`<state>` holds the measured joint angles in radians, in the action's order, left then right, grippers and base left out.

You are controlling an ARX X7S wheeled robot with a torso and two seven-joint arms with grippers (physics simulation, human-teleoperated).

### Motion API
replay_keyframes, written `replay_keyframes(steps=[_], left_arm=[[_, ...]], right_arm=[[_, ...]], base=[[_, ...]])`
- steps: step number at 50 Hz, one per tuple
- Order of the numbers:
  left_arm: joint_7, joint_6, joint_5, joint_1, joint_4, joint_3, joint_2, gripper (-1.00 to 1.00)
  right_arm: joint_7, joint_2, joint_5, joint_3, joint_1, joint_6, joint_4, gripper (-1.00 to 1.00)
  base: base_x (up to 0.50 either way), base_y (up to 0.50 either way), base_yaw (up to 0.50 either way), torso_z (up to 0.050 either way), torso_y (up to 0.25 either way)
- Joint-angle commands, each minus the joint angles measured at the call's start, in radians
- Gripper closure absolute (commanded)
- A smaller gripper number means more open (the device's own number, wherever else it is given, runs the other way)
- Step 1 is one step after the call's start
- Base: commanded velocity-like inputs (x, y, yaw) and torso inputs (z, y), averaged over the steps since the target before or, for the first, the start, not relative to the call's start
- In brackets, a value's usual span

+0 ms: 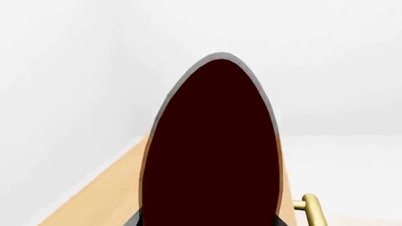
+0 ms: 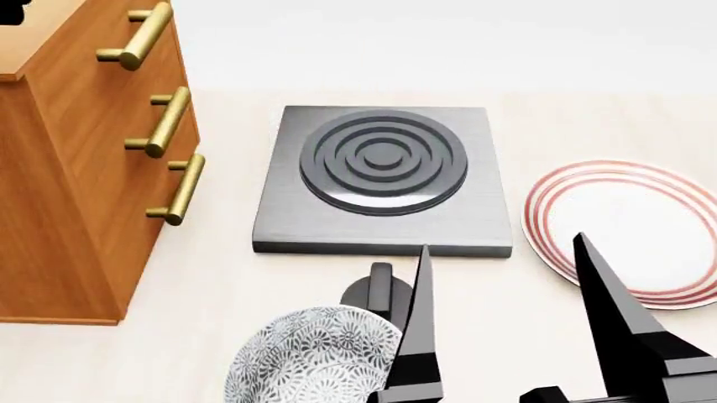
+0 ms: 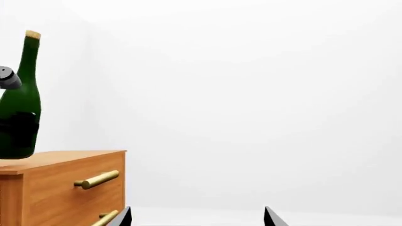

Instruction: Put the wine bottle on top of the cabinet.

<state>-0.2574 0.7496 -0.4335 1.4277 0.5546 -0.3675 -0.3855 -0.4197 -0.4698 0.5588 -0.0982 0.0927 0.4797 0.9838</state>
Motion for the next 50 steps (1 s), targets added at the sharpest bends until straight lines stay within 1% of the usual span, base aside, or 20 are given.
replay_keyframes(steps=[1, 21, 31, 50], left_arm=[[-0.045, -0.078, -0.059, -0.076, 0.024, 0.089, 0.023, 1.00], [-0.044, -0.112, -0.067, -0.120, 0.031, 0.100, 0.025, 1.00], [-0.060, -0.127, -0.096, -0.148, 0.025, 0.142, 0.026, 1.00], [-0.068, -0.138, -0.106, -0.173, 0.023, 0.155, 0.023, 1.00]], right_arm=[[-0.005, -0.007, 0.002, -0.004, -0.001, -0.009, -0.007, -1.00], [-0.010, -0.014, -0.004, -0.023, 0.000, -0.019, -0.017, -1.00], [-0.014, -0.018, -0.011, -0.039, 0.000, -0.027, -0.022, -1.00], [-0.029, -0.033, -0.005, -0.053, 0.005, -0.035, -0.026, -1.00]], base=[[0.00, 0.00, 0.00, 0.000, 0.000], [0.00, 0.00, 0.00, 0.000, 0.000], [0.00, 0.00, 0.00, 0.000, 0.000], [0.00, 0.00, 0.00, 0.000, 0.000]])
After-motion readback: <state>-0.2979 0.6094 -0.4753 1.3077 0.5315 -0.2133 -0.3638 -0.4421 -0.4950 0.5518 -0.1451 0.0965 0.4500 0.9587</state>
